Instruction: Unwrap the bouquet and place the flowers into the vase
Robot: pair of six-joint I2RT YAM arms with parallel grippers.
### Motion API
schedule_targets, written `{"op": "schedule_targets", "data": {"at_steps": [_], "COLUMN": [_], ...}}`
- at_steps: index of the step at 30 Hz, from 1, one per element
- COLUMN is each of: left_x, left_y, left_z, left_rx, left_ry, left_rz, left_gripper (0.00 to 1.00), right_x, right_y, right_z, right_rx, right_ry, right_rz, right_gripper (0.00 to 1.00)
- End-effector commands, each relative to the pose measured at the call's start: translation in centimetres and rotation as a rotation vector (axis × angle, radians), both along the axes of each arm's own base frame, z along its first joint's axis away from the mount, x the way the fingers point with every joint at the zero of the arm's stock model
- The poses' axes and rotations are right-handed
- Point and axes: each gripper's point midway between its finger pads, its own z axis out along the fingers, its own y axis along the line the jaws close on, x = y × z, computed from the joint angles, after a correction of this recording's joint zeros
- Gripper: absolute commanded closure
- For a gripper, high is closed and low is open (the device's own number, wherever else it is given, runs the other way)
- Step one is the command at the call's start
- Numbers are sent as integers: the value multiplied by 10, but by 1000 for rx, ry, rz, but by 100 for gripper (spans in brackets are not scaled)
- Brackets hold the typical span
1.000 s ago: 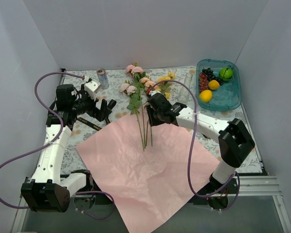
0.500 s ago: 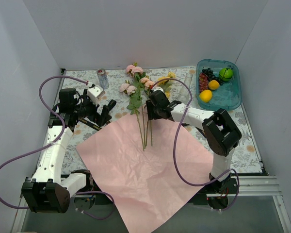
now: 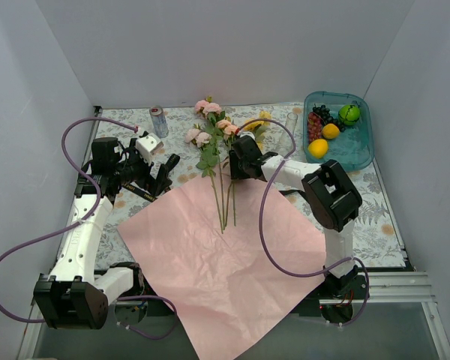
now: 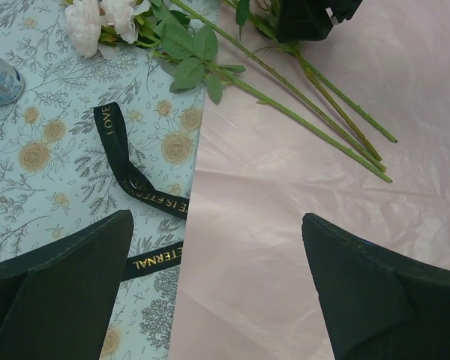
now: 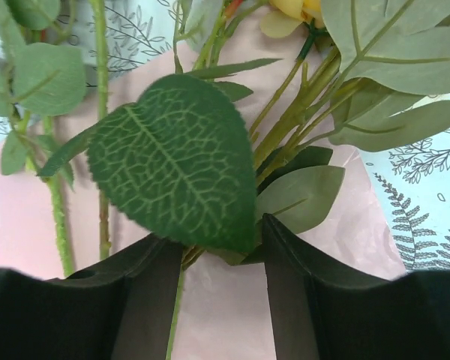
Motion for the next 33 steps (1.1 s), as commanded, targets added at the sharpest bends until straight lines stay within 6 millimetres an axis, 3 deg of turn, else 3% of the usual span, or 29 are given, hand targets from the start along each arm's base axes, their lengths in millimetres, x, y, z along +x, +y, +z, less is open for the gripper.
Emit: {"op": "schedule_targets", "data": {"at_steps": [1, 6, 7, 16, 24, 25, 30, 32, 33], "left_x": [-3, -3, -3, -4, -6, -7, -7, -7, -7], "left_y": [3, 4, 4, 1, 1, 1, 1, 0, 0], "left_z": [1, 6, 7, 11, 10, 10, 9, 8, 8], "left_rx": [27, 33, 32, 18, 14, 14, 13, 12, 12], "left_ry": [-19, -35, -38, -51, -57, -57, -57, -54, -54], "left_rz": [-6, -5, -6, -10, -11, -13, -14, -15, -15], "left_gripper": [5, 5, 5, 6, 6, 6, 6, 6, 6], "right_x": [16, 19, 19, 18, 7, 8, -8, -15, -21], "right_y": [10, 9, 9, 12, 11, 13, 14, 16, 14], "right_z": [16, 20, 27, 91, 117, 128, 143, 161, 158], "right_rx": [44, 46, 57, 162, 219, 246, 290, 314, 304], "right_ry": [-47, -63, -78, -199, -229, -258, -290, -343, -351], "right_rz": [-16, -17, -18, -6, 7, 9, 34, 65, 73], "right_gripper": [50, 62, 69, 96, 99, 99, 98, 97, 97]}}
